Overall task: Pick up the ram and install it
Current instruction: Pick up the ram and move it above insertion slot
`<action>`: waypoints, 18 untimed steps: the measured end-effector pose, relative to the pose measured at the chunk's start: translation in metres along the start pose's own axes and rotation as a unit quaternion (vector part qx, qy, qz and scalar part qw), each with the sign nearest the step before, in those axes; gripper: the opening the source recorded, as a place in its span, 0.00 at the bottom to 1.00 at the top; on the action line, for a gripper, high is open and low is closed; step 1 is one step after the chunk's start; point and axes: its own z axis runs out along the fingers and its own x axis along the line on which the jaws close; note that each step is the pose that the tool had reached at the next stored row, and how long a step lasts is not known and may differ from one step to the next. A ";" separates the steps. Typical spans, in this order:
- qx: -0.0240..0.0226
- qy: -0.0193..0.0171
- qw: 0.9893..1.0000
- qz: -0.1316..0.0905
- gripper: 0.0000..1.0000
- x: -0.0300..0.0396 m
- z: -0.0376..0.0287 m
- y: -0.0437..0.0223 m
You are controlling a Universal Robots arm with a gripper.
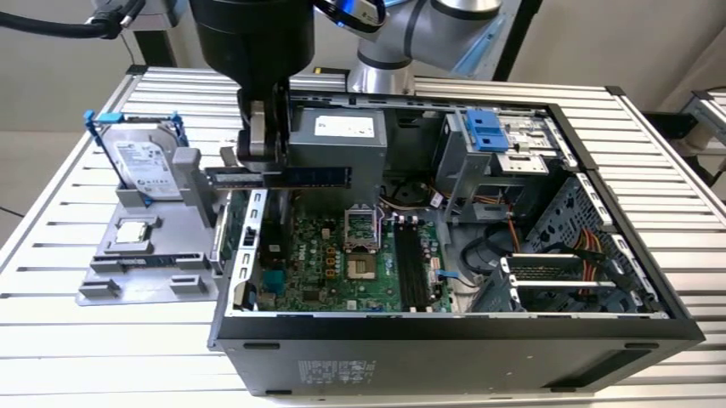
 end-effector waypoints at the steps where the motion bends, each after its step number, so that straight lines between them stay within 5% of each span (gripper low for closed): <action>1: 0.000 0.000 1.000 0.000 0.00 0.0000 0.0000 -0.0004; 9: 0.000 0.000 1.000 0.000 0.00 0.0001 0.0001 -0.0041; 18: 0.000 0.000 1.000 0.000 0.00 0.0004 -0.0001 -0.0163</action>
